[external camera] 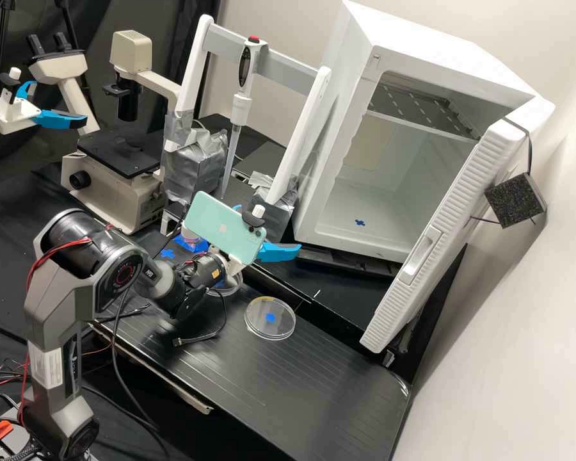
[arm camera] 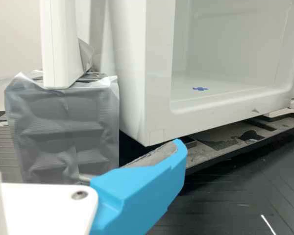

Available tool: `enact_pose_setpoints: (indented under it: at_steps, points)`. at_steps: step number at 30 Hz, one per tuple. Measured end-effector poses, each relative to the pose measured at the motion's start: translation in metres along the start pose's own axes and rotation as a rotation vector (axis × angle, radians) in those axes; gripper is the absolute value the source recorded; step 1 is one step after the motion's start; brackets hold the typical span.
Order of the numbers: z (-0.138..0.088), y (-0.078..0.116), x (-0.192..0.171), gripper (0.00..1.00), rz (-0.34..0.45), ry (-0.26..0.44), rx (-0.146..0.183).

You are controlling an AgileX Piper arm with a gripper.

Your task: Open the bottle

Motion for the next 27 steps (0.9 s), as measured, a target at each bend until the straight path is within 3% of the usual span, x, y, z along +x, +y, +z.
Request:
enact_pose_setpoints:
  at_steps: [14,21,27]
  points:
    - [-0.002,0.002,-0.012,1.0,0.005,0.008,0.003]
    - [-0.024,0.0,-0.046,1.0,0.042,0.141,0.016]
    - [-0.036,-0.022,-0.066,1.0,-0.016,0.236,0.011]
